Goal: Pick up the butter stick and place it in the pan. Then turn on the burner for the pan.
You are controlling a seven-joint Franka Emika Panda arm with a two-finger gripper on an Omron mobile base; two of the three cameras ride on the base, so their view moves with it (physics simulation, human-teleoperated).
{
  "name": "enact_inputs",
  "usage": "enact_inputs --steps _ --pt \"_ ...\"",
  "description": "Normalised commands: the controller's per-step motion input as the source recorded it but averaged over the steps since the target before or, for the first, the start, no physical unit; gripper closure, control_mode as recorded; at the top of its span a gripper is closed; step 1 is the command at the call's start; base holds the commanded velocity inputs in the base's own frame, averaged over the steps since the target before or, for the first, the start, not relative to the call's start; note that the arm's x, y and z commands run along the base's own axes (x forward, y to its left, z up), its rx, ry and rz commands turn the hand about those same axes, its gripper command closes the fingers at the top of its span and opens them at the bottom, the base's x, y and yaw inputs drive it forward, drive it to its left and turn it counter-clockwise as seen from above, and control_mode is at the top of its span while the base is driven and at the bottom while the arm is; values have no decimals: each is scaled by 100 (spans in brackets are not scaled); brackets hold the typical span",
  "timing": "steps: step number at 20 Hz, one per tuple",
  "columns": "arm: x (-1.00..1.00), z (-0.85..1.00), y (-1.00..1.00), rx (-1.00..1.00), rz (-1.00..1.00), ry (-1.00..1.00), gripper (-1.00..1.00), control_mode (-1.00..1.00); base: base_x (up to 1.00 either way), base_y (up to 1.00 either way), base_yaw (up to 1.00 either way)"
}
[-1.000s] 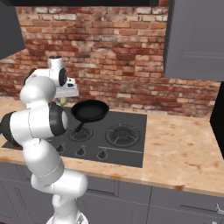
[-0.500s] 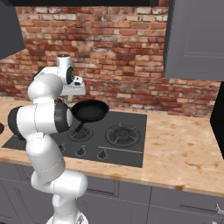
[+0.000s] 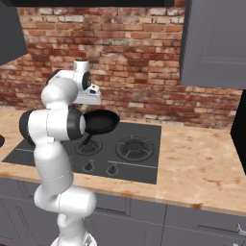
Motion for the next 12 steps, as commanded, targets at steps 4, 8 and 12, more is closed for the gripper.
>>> enact_inputs --steps 4,8,12 --pt "35 -19 -40 1 -6 9 100 -100 0 0 0" --pt "18 -45 -23 0 -1 0 100 -100 0 0 0" --pt "7 -49 -6 0 0 0 100 -100 0 0 0"
